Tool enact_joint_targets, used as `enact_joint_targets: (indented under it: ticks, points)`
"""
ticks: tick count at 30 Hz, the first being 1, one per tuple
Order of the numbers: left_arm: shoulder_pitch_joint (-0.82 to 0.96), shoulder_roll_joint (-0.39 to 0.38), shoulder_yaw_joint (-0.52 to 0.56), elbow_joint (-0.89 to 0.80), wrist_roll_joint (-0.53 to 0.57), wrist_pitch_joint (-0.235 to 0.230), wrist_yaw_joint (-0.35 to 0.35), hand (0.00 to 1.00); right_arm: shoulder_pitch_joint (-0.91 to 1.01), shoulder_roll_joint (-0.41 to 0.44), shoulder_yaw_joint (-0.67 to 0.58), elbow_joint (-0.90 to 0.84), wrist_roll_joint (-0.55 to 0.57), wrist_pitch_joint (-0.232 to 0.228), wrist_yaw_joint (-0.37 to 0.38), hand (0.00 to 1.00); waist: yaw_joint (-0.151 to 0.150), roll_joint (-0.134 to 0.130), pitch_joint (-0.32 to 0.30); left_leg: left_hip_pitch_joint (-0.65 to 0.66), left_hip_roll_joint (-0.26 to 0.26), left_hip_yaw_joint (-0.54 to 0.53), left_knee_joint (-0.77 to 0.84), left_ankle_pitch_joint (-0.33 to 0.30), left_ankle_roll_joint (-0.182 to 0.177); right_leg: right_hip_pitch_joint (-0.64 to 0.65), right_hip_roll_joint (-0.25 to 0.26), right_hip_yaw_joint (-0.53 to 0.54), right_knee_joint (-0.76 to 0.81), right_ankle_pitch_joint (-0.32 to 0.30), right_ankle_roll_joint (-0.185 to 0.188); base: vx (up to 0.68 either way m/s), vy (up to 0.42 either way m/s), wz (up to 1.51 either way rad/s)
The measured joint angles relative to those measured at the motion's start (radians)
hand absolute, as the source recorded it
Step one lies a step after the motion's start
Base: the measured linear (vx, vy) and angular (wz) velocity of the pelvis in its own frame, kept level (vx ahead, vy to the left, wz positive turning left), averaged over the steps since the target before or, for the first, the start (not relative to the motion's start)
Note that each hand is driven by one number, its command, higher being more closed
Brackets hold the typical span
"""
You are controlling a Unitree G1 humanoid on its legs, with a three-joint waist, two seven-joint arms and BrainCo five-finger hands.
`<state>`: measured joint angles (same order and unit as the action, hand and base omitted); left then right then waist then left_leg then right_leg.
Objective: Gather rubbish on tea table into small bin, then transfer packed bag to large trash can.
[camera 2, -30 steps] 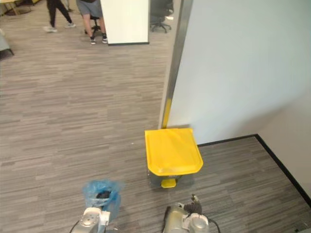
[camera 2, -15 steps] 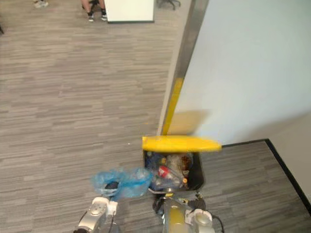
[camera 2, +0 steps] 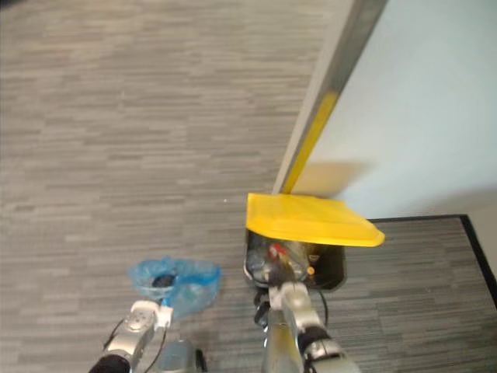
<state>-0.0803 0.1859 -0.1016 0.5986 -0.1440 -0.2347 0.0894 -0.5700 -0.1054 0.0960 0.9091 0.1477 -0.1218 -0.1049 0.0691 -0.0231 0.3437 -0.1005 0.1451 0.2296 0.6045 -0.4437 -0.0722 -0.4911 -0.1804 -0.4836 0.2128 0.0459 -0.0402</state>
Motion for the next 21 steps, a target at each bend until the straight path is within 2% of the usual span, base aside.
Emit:
enact_joint_targets:
  ticks: [2, 4, 5, 7, 14, 18, 21]
  points:
    - [-0.005, 0.002, 0.005, -0.033, -0.023, -0.014, 0.005, 1.0, -0.101, -0.043, 0.004, 0.003, 0.029, -0.009, -0.022, 0.0, 0.008, 0.007, 0.02, -0.026, 0.01, -0.008, 0.007, -0.042, -0.011, -0.023, 0.01, -0.005, -0.01, 0.017, -0.006, -0.14, -0.018, 0.01]
    - [-0.026, 0.009, 0.004, -0.069, -0.049, -0.03, 0.007, 1.0, -0.193, -0.123, 0.005, 0.006, 0.051, -0.014, -0.038, 0.0, 0.016, 0.004, 0.058, -0.062, 0.015, -0.016, 0.013, -0.087, -0.032, -0.058, 0.011, -0.006, -0.012, 0.04, -0.011, -0.14, -0.021, 0.0]
    - [-0.03, 0.013, 0.003, -0.076, -0.055, -0.034, 0.007, 1.0, -0.215, -0.146, 0.006, 0.006, 0.051, -0.014, -0.043, 0.0, 0.018, -0.001, 0.064, -0.08, 0.011, -0.017, 0.025, -0.09, -0.03, -0.07, 0.008, -0.004, -0.016, 0.05, 0.0, -0.14, -0.034, 0.01]
    - [-0.04, 0.024, -0.008, -0.083, -0.058, -0.038, 0.008, 1.0, -0.259, -0.214, 0.022, 0.007, 0.051, -0.008, -0.053, 0.0, 0.019, 0.0, 0.081, -0.105, 0.015, -0.021, 0.049, -0.103, -0.019, -0.072, 0.018, -0.003, -0.053, 0.07, -0.007, -0.13, -0.021, -0.05]
    - [-0.063, 0.038, -0.093, -0.17, -0.077, -0.041, 0.004, 1.0, -0.431, -0.387, 0.086, 0.009, 0.038, 0.008, -0.065, 0.0, 0.014, 0.005, 0.109, -0.117, 0.039, -0.017, 0.056, -0.103, -0.034, -0.072, 0.058, 0.0, -0.096, 0.092, -0.025, -0.04, -0.018, -0.09]
    - [-0.085, 0.037, -0.153, -0.223, -0.095, -0.042, -0.009, 1.0, -0.495, -0.489, 0.169, 0.014, -0.063, 0.027, -0.061, 0.0, 0.006, 0.007, 0.11, -0.112, 0.048, -0.02, 0.054, -0.103, -0.035, -0.067, 0.068, 0.0, -0.097, 0.092, -0.026, 0.0, -0.011, -0.04]
    - [-0.094, 0.036, -0.183, -0.268, -0.096, -0.042, -0.014, 1.0, -0.495, -0.511, 0.195, 0.015, -0.096, 0.033, -0.056, 0.0, -0.005, 0.007, 0.11, -0.109, 0.051, -0.019, 0.057, -0.108, -0.043, -0.065, 0.071, 0.0, -0.097, 0.092, -0.026, -0.01, 0.0, -0.01]
